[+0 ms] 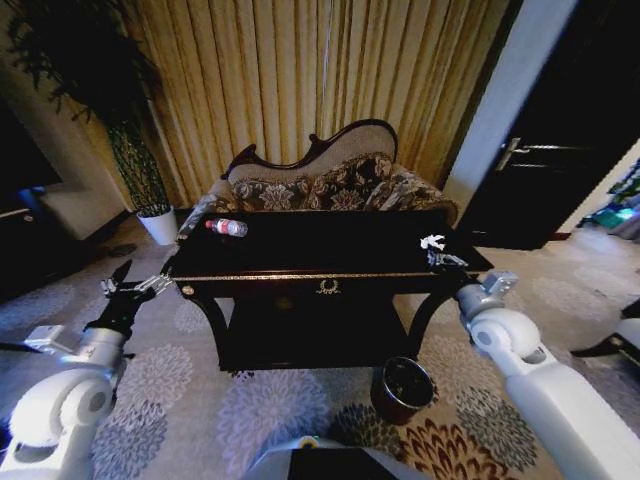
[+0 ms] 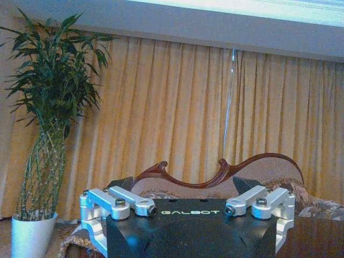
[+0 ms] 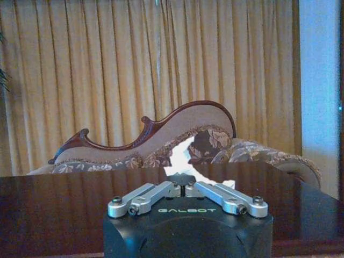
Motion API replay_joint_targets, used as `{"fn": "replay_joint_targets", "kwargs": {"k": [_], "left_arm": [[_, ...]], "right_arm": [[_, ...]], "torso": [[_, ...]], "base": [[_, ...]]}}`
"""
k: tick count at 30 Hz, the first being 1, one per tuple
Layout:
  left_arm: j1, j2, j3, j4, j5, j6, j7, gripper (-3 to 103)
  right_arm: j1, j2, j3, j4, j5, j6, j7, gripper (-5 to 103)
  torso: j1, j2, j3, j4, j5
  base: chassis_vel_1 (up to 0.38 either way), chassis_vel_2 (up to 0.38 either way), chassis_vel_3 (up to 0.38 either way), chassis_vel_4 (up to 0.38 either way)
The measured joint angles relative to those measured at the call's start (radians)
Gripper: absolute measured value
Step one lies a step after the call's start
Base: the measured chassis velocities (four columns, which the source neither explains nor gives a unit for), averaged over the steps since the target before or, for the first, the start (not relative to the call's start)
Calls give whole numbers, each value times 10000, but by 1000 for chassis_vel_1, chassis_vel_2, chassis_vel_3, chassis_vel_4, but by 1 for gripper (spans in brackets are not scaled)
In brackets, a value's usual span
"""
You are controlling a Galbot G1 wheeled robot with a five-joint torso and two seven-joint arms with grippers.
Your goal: Move to the front of the table and place the trash on the table into the trash bin.
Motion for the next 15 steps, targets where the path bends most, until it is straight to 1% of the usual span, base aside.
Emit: {"fn": "replay_joint_targets", "kwargs": {"k": [6,11,12,13,15], "left_arm": [[22,-11,-46,18,0,-27,24,100],[18,-48,-28,36,0,-51,37,100],[7,-57,-21,36,3,-54,39,100],[7,-57,-21,36,3,-54,39,100],[-4,-77,-1,37,12,-56,44,100]], "right_arm": [[-12,147,-194,-223,-340,162,-174,0],[-146,380,-348,-655,-781,174,-366,0],[-250,474,-356,-874,-947,174,-533,0],[-250,474,-356,-874,-947,174,-533,0],[-489,614,-383,-1349,-1234,171,-870,0]], "torso": [[-2,2,-2,2,-1],[-4,3,-2,1,-1],[-1,1,0,2,-1],[-1,1,0,2,-1],[4,-3,2,1,0]], "base": [[112,-108,-97,102],[17,-27,-31,22],[0,0,0,0],[0,0,0,0],[0,0,0,0]]}}
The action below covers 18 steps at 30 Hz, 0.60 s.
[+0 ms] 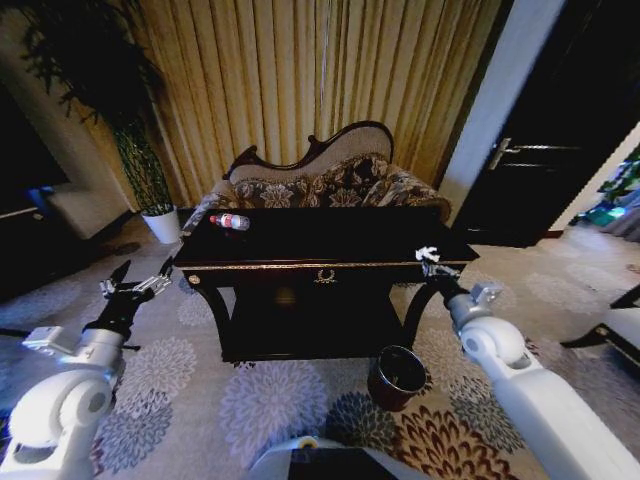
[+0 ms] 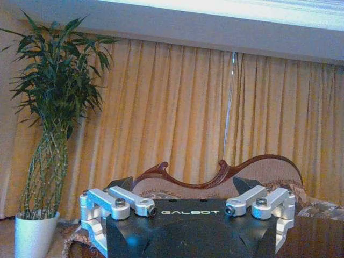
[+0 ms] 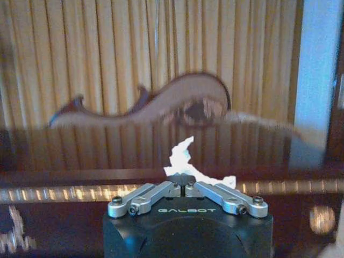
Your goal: Move to the front of the table and place the trash on the table into the trash bin.
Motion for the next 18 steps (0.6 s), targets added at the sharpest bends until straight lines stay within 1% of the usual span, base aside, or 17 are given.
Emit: {"fn": "replay_joint_targets", "kwargs": {"k": [4,5,8,9,10,11,13,14,15,18], "left_arm": [[-2,-7,9,1,5,-4,1,100],[-2,-7,9,1,5,-4,1,100],[-23,-5,-5,-2,8,-8,-10,100],[-23,-5,-5,-2,8,-8,-10,100],[-23,-5,-20,-11,7,-8,-18,100],[-23,-5,-20,-11,7,-8,-18,100],[6,-5,-61,-36,7,-7,-23,100],[23,-4,-85,-42,4,-8,-25,100],[23,-4,-85,-42,4,-8,-25,100],[62,15,-152,-59,-13,-8,-27,100]], "right_arm": [[-333,250,-140,-814,-338,-8,-330,0],[-333,250,-140,-814,-338,-8,-330,0],[-412,617,-500,-1958,-711,-8,-445,0],[-412,617,-500,-1958,-711,-8,-445,0],[-340,771,-696,-2548,-858,17,-449,0],[-340,771,-696,-2548,-858,17,-449,0],[-160,1039,-1054,-3800,-1119,218,-451,0],[-84,1137,-1178,-4269,-1228,291,-451,0],[-84,1137,-1178,-4269,-1228,291,-451,0],[327,1472,-1561,-5833,-1661,556,-451,0]], "torso": [[0,0,0,-2,0],[0,0,0,-2,0],[-3,2,-3,-1,-2],[-3,2,-3,-1,-2],[-4,2,-3,-2,0],[-4,2,-3,-2,0],[-3,1,-2,1,1],[-2,2,-1,0,1],[-2,2,-1,0,1],[-3,2,-1,-1,1]], "base": [[0,0,0,0],[0,0,0,0],[0,0,0,0],[0,0,0,0],[0,0,0,0],[0,0,0,0],[0,0,0,0],[0,0,0,0],[0,0,0,0],[0,0,0,0]]}}
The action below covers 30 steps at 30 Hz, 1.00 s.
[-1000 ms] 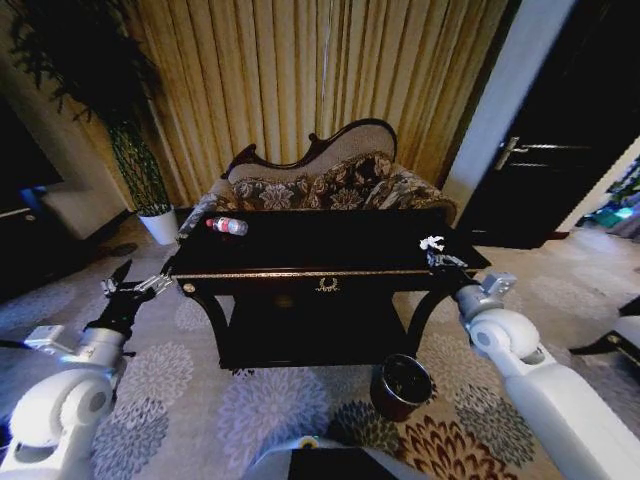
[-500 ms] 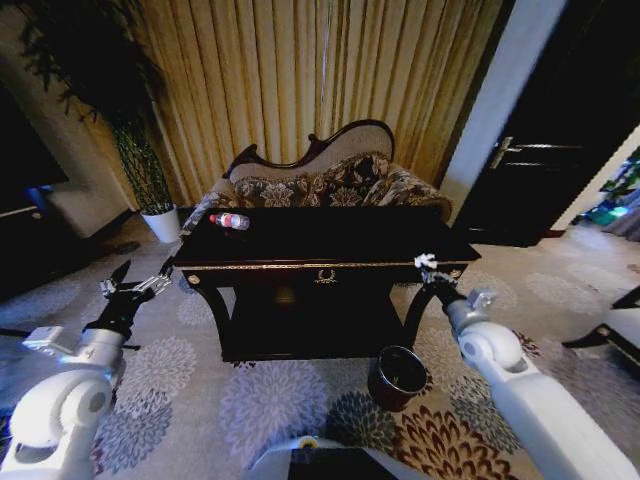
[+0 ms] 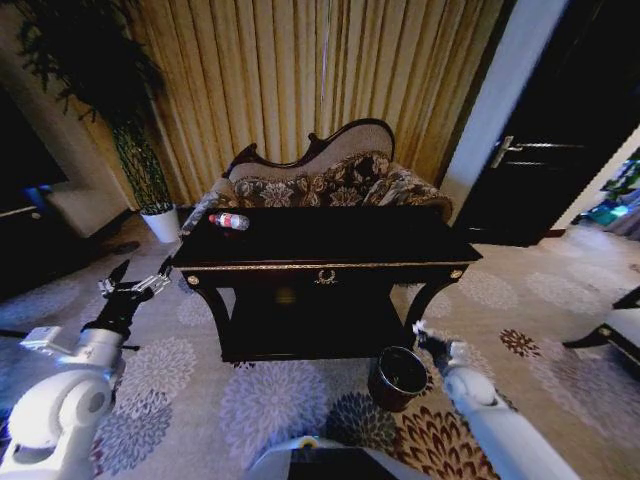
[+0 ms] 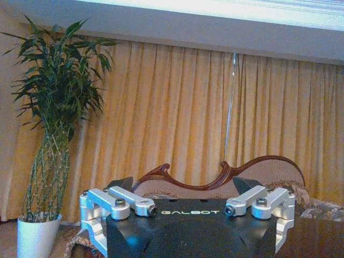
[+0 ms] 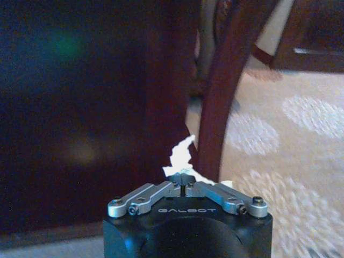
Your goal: Move to the front of the table and place the trash on the table into the trash bin.
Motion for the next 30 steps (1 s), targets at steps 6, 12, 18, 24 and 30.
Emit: {"fn": "replay_joint_targets", "kwargs": {"k": [6,12,18,24,30], "left_arm": [[40,13,-81,-68,-35,0,-3,100],[60,-2,-113,-75,-50,0,2,100],[48,-20,-64,-80,-46,2,37,100],[35,-9,-60,-39,-45,3,39,100],[37,-10,-64,-27,-45,-8,51,100]], "right_arm": [[423,321,-217,-1158,-270,182,2,0],[401,489,-240,-1192,-482,187,-225,2],[358,565,-206,-1086,-789,238,-496,24],[358,592,-165,-990,-984,357,-494,45],[356,597,-138,-831,-980,362,-476,67]], "torso": [[0,0,0,2,-2],[0,0,-1,1,-3],[0,0,-1,1,-2],[0,1,-1,0,-3],[0,1,0,1,-2]], "base": [[0,0,0,0],[0,0,0,0],[0,0,0,0],[0,0,0,0],[0,0,0,0]]}}
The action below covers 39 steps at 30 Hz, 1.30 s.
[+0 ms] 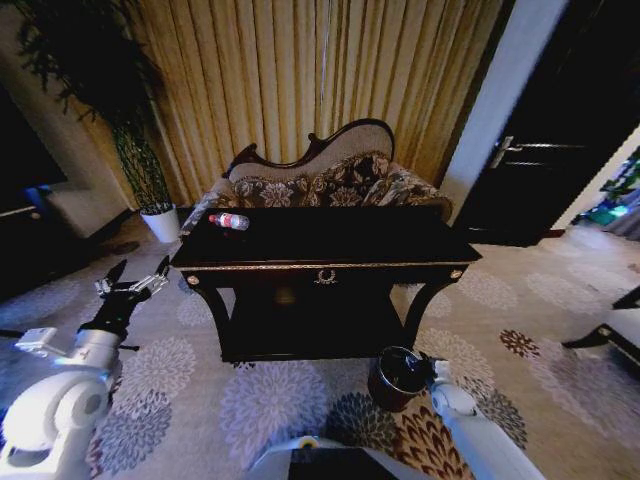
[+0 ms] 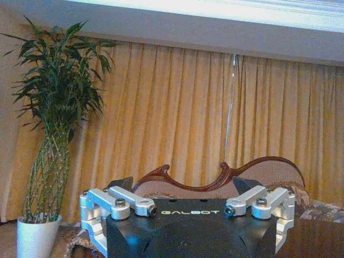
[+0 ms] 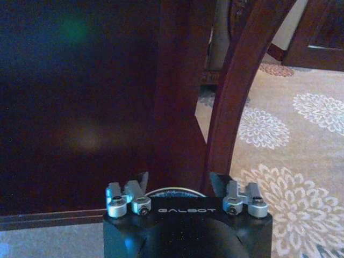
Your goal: Move to the front of the table and place the trash on the table into the trash bin.
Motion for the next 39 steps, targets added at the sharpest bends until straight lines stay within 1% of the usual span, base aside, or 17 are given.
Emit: {"fn": "replay_joint_targets", "kwargs": {"k": [3,4,5,7,8,9,32,38,39], "left_arm": [[4,-7,0,7,-1,-12,5,100],[4,-7,0,7,-1,-12,5,100],[5,-10,0,7,-2,-14,6,100],[6,-12,-7,6,-5,-17,6,100],[10,-12,-22,7,-9,-20,8,100],[12,-12,-38,8,-14,-23,10,100],[38,-31,-93,-14,-38,-37,19,100],[26,-35,-85,-37,-38,-38,20,100],[26,-34,-86,-41,-41,-38,20,100]], "right_arm": [[-25,20,15,40,7,0,7,83],[-25,20,15,40,7,0,7,83],[-34,29,28,48,9,0,9,89],[-44,46,51,57,11,0,10,89],[-56,61,69,66,13,0,12,97],[-64,74,82,78,18,0,13,99],[-99,70,145,276,90,-34,21,100],[-332,32,399,1061,78,-42,24,100],[-501,-46,530,1583,90,-67,29,100]], "torso": [[-1,0,0,0,0],[-1,0,0,0,0],[0,0,0,0,0],[0,0,0,0,0],[0,0,0,0,0],[0,-1,0,0,1],[0,0,0,0,1],[0,0,0,0,1],[-1,0,0,0,1]], "base": [[0,0,0,0],[0,0,0,0],[0,0,0,0],[0,0,0,0],[0,0,0,0],[0,0,0,0],[0,0,0,0],[0,0,0,0],[0,0,0,0]]}}
